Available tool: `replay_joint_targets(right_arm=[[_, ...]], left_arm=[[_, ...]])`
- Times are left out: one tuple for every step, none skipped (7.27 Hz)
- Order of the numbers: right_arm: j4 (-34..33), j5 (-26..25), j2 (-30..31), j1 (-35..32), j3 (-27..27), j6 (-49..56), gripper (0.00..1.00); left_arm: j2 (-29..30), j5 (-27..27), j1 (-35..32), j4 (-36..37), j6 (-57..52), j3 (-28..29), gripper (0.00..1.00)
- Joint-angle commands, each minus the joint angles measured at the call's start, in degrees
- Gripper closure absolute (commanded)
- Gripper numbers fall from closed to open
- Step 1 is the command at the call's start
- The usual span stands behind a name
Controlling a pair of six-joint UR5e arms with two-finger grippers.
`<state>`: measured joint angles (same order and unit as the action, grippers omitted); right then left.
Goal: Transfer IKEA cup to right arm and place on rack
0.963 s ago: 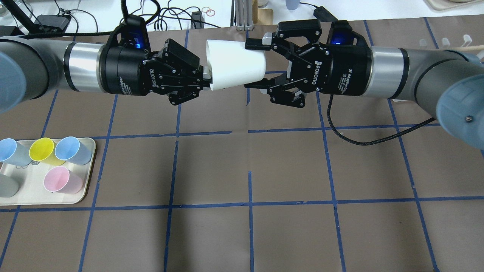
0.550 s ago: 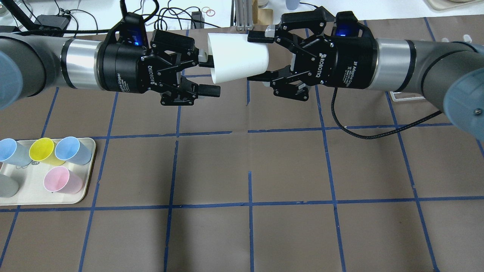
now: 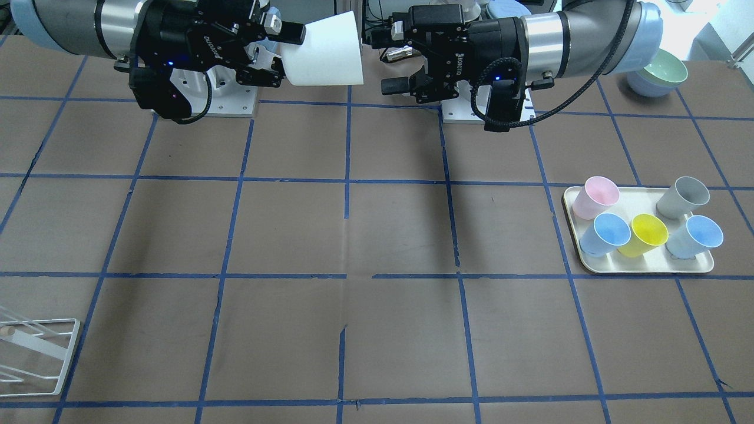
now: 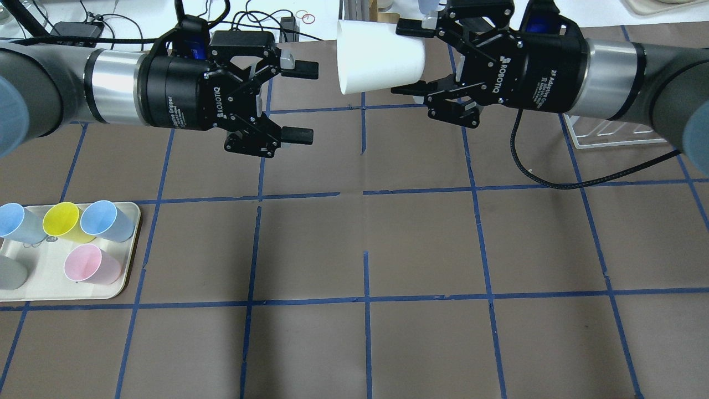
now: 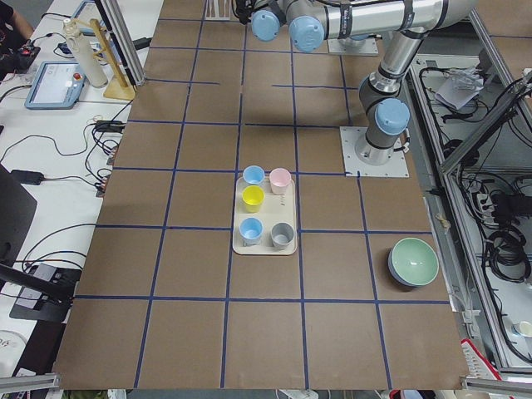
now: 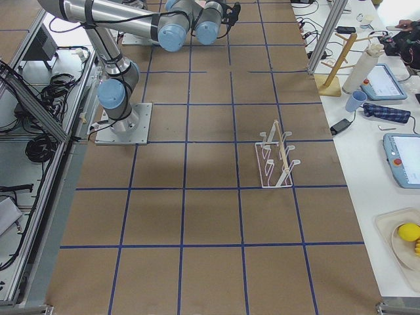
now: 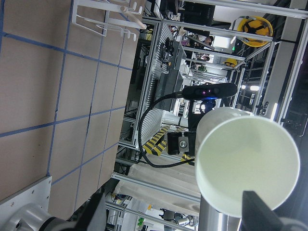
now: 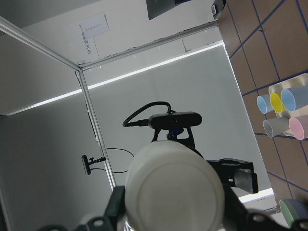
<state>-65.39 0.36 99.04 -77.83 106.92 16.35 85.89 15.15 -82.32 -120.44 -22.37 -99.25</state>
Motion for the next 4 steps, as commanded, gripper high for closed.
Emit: replay_joint_targets(right_arm=[[-0.35, -4.55, 0.01, 6.43, -0.74, 0.0, 1.0], [-0.35, -11.02, -0.16, 9.77, -2.32, 0.0, 1.0], [-0.26, -17.26, -0.25, 12.5, -4.07, 0.0, 1.0], [-0.52, -25.24, -0.25, 14.53, -5.13, 0.0, 1.0]], left_arm=[[0.06, 9.29, -0.12, 9.9, 9.66, 0.02, 0.0], [0.33, 13.28, -0.2, 17.35, 16.06, -0.07, 0.0], [1.03, 20.72, -0.2, 21.69, 18.74, -0.07, 0.0], [0.6, 26.97, -0.38, 26.0, 20.77, 0.28, 0.0]])
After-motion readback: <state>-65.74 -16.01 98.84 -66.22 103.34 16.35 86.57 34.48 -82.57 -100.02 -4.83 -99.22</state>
